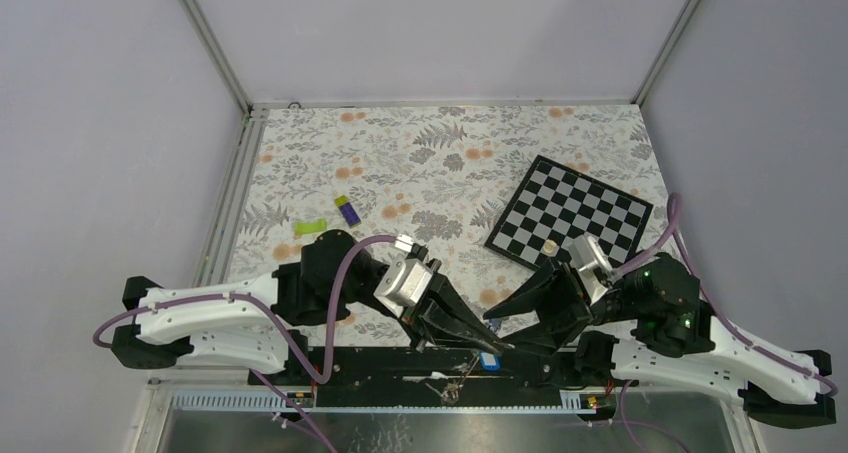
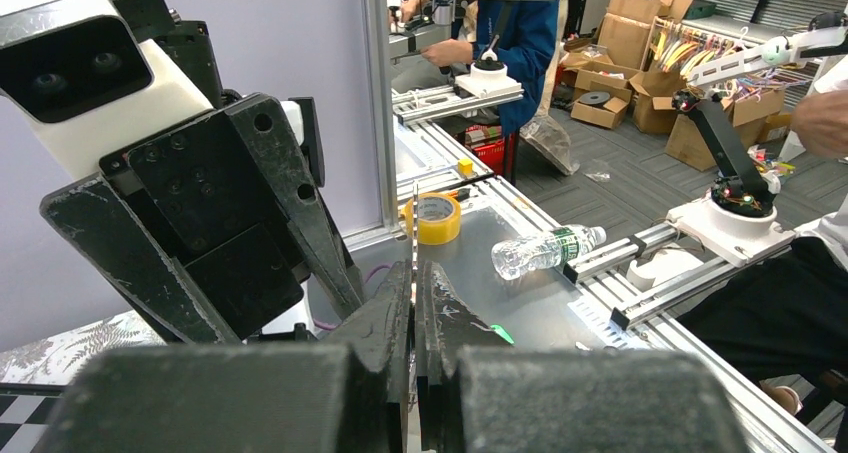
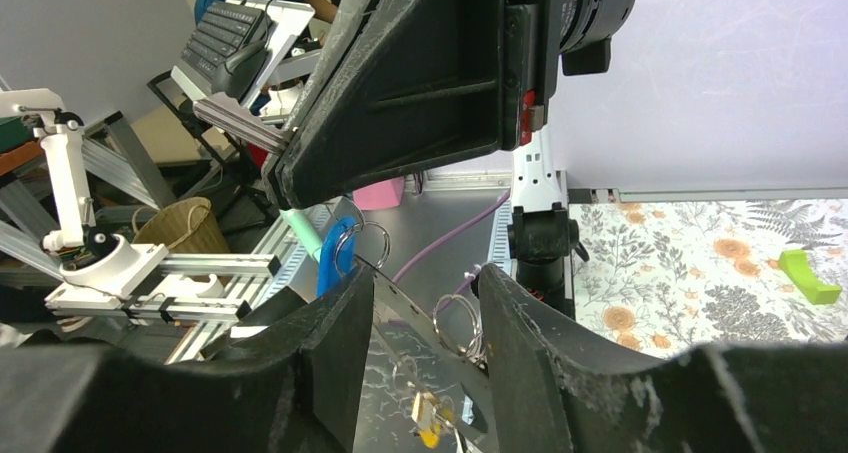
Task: Remove the keys from the keyring
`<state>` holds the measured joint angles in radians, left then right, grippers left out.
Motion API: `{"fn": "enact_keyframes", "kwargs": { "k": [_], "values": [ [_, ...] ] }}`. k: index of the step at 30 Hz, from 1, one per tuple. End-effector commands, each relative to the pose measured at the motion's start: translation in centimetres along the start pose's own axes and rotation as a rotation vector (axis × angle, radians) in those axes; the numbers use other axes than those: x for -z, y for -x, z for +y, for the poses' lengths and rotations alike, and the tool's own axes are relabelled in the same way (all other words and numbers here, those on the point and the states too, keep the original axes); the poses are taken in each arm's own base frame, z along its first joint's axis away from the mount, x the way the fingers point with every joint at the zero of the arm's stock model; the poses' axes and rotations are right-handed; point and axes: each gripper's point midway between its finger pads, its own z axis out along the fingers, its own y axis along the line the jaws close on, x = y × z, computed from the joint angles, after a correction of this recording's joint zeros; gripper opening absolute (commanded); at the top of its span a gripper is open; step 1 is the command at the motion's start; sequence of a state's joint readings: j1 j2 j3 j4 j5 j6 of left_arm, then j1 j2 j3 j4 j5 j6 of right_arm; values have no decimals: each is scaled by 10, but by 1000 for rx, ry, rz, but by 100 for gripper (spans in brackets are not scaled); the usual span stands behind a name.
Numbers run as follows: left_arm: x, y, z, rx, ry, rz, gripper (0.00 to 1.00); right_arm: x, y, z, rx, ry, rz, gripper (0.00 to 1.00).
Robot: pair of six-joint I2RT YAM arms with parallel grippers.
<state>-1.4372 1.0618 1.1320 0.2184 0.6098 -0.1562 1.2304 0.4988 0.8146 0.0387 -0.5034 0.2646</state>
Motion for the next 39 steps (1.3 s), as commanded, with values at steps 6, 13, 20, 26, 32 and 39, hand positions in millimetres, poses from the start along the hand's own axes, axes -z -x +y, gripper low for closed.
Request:
{"fn": "enact_keyframes", "kwargs": {
  "k": [6, 13, 20, 26, 32, 39],
  "values": [
    [-3, 41, -14, -72, -68, -97, 0, 11, 19, 3, 63, -37, -2, 53],
    [-6, 45, -15, -75, -80, -64, 0, 20, 32, 2, 113, -80, -11, 53],
    [-3, 52, -17, -81, -88, 2, 0, 23, 52, -13, 216, -180, 32, 53],
    [0, 51, -29, -84, -154, 1, 0, 18, 46, -27, 231, -221, 25, 53],
    [-3, 43, -37, -60, -227, 41, 0, 10, 38, -30, 216, -208, 39, 53],
    [-5, 38, -36, -71, -238, 52, 0, 1, 25, -21, 177, -124, 85, 54]
  ]
}}
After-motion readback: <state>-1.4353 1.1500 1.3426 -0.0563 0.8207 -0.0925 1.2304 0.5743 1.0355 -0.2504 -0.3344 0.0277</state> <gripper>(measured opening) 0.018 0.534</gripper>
